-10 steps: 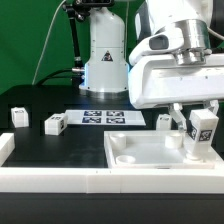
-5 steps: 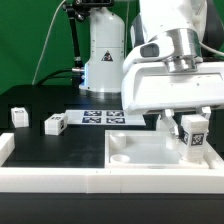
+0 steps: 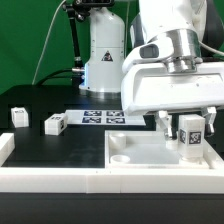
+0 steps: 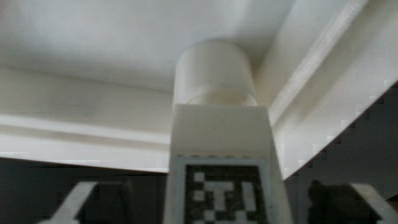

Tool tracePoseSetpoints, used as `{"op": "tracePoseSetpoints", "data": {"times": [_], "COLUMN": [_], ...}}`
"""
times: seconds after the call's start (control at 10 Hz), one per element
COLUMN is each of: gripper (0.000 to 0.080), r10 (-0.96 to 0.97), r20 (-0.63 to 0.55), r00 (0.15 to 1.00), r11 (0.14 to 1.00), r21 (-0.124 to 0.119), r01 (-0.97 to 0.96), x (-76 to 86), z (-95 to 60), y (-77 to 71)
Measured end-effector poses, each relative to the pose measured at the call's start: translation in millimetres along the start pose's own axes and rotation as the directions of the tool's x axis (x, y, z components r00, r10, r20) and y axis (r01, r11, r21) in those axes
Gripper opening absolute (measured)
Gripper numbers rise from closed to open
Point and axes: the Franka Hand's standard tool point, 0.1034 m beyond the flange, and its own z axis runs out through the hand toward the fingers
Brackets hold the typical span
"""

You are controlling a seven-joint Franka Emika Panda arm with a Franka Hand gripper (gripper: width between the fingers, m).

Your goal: Assemble one leg

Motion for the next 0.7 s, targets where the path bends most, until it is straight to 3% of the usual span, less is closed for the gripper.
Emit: {"op": "tracePoseSetpoints", "data": {"times": [0.1, 0.5, 0.7], "gripper": [0.0614, 0.0647, 0.0649], "r10": [0.0, 0.0, -0.004], "r20": [0.0, 0.004, 0.025], "r00": [1.0, 1.0, 1.0], "r11": [1.0, 1.0, 1.0], "r21": [0.0, 0.001, 0.006], "r01": [0.0, 0.0, 0.004], "x": [-0.1, 0.0, 13.8], "z": [0.1, -0.4, -16.5], "y": [0.0, 0.2, 2.1]}}
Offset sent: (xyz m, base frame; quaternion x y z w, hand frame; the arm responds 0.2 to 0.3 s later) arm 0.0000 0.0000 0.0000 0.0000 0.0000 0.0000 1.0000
